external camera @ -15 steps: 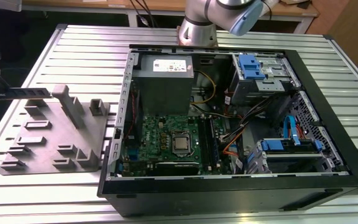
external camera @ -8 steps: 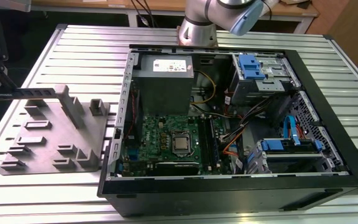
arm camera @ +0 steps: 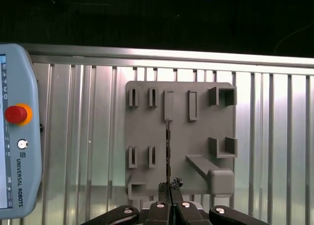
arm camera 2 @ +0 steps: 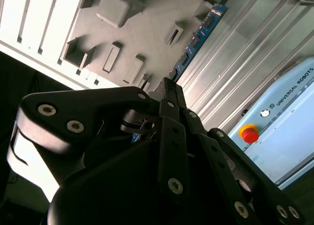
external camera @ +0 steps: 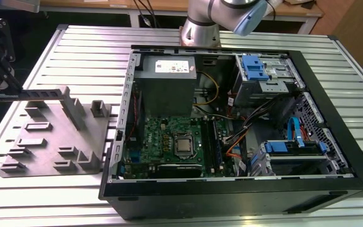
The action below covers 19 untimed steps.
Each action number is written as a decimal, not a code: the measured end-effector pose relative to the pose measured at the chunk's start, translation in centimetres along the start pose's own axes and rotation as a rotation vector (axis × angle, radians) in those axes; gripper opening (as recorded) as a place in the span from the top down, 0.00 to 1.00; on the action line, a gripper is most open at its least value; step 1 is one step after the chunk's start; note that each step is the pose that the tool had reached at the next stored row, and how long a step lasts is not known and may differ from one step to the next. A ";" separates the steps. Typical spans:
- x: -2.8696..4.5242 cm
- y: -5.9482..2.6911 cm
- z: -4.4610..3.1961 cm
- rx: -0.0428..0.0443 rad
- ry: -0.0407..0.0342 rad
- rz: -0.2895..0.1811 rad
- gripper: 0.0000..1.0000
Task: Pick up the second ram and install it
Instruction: 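Pick up the second ram and move it above second insertion slot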
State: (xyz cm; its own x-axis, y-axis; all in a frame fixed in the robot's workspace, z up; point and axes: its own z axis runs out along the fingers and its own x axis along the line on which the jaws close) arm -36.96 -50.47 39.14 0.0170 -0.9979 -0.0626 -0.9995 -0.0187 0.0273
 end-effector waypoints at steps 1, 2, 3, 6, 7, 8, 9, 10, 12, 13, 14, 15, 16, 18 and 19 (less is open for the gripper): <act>0.00 -0.15 -0.01 -0.0001 0.0000 0.000 0.92; 0.01 -0.32 -0.01 -0.0001 0.0000 0.000 0.92; 0.01 -0.51 -0.01 0.0000 0.0000 0.000 0.92; 0.02 -1.11 -0.02 0.0000 0.0000 0.000 0.92; 0.02 -1.29 -0.02 0.0000 -0.0001 0.000 0.92; 0.02 -1.48 -0.02 0.0000 -0.0001 0.000 0.92; 0.03 -1.66 -0.02 0.0000 0.0000 0.000 0.92; 0.03 -1.86 -0.03 -0.0001 0.0000 0.000 0.92; 0.04 -2.28 -0.03 0.0000 -0.0001 0.000 0.92; 0.04 -2.50 -0.03 0.0000 -0.0001 0.000 0.92; 0.05 -2.75 -0.03 0.0000 -0.0001 0.000 0.92; 0.05 -2.97 -0.03 0.0000 -0.0001 0.000 0.92; 0.06 -3.16 -0.03 0.0000 -0.0001 0.000 0.92; 0.06 -3.49 -0.03 0.0000 0.0000 0.000 0.92; 0.07 -3.66 -0.03 0.0000 0.0000 0.000 0.92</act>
State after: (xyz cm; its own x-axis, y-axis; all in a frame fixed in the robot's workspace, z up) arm -33.30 -50.47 39.06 0.0169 -0.9979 -0.0626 -0.9995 -0.0186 0.0274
